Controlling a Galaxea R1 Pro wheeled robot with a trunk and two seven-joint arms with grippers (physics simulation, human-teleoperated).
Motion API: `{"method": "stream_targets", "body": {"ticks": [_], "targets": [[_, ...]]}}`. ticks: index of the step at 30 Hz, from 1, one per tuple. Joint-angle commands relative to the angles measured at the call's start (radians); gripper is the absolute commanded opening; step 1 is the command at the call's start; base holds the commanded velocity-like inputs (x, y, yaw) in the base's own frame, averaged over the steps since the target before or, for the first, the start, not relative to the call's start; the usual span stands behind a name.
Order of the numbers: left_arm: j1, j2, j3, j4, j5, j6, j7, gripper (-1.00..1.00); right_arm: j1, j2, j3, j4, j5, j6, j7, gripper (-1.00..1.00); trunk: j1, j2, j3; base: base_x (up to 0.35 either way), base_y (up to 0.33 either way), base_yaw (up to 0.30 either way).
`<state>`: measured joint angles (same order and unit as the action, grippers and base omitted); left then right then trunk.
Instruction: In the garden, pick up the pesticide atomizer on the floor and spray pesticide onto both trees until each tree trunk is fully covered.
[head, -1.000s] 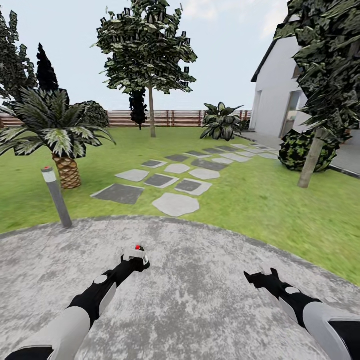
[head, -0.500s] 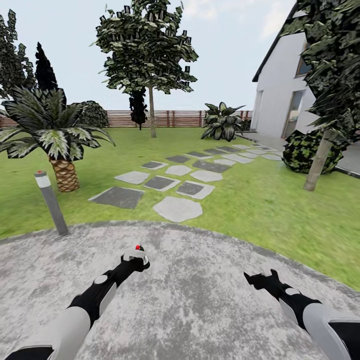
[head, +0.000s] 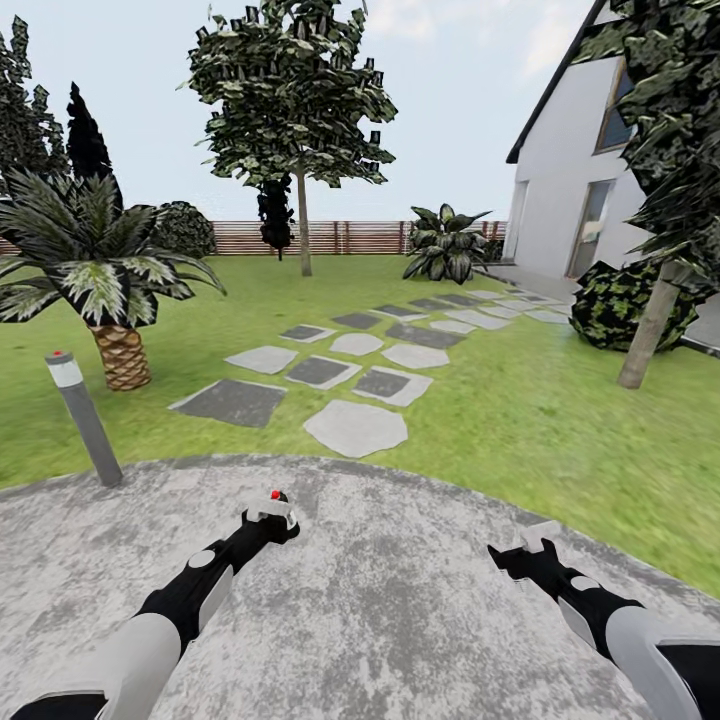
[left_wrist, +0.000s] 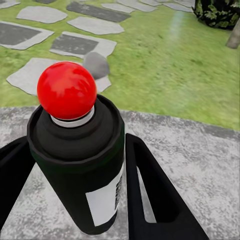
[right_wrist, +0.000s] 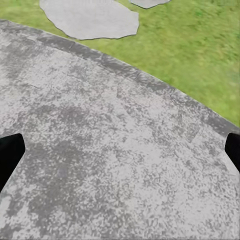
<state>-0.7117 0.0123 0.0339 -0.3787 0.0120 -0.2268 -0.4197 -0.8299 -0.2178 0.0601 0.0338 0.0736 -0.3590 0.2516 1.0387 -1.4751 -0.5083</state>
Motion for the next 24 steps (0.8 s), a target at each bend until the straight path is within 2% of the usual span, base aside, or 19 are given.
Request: {"method": "stream_targets", "body": {"ticks": [1, 8, 15, 22, 23, 24], "targets": [[0.0, 0.0, 0.0, 0.0, 0.0, 0.0, 0.001, -1.0, 0.0, 0.0, 0.0, 0.0, 0.0, 0.0, 0.0, 1.0, 0.0, 0.0, 0.0, 0.345, 0.0, 0.0], [0.0, 0.001, 0.002, 0.0, 0.0, 0.006, 0.001, -1.0, 0.0, 0.0, 0.0, 0.0, 0.0, 0.0, 0.0, 1.0, 0.0, 0.0, 0.0, 0.345, 0.0, 0.0], [0.0, 0.003, 0.002, -0.02, 0.002, 0.075, 0.001, -1.0, 0.0, 0.0, 0.0, 0.0, 0.0, 0.0, -0.004, 1.0, 0.0, 0.0, 0.0, 0.345, 0.0, 0.0], [0.0, 0.007, 0.003, -0.043, 0.0, 0.095, 0.003, -1.0, 0.0, 0.0, 0.0, 0.0, 0.0, 0.0, -0.005, 1.0, 0.0, 0.0, 0.0, 0.345, 0.0, 0.0], [0.0, 0.008, 0.004, -0.044, 0.0, 0.101, 0.006, -1.0, 0.0, 0.0, 0.0, 0.0, 0.0, 0.0, -0.006, 1.0, 0.0, 0.0, 0.0, 0.345, 0.0, 0.0], [0.0, 0.012, 0.011, -0.055, 0.0, 0.144, 0.053, -1.0, 0.0, 0.0, 0.0, 0.0, 0.0, 0.0, -0.011, 1.0, 0.0, 0.0, 0.0, 0.345, 0.0, 0.0]]}}
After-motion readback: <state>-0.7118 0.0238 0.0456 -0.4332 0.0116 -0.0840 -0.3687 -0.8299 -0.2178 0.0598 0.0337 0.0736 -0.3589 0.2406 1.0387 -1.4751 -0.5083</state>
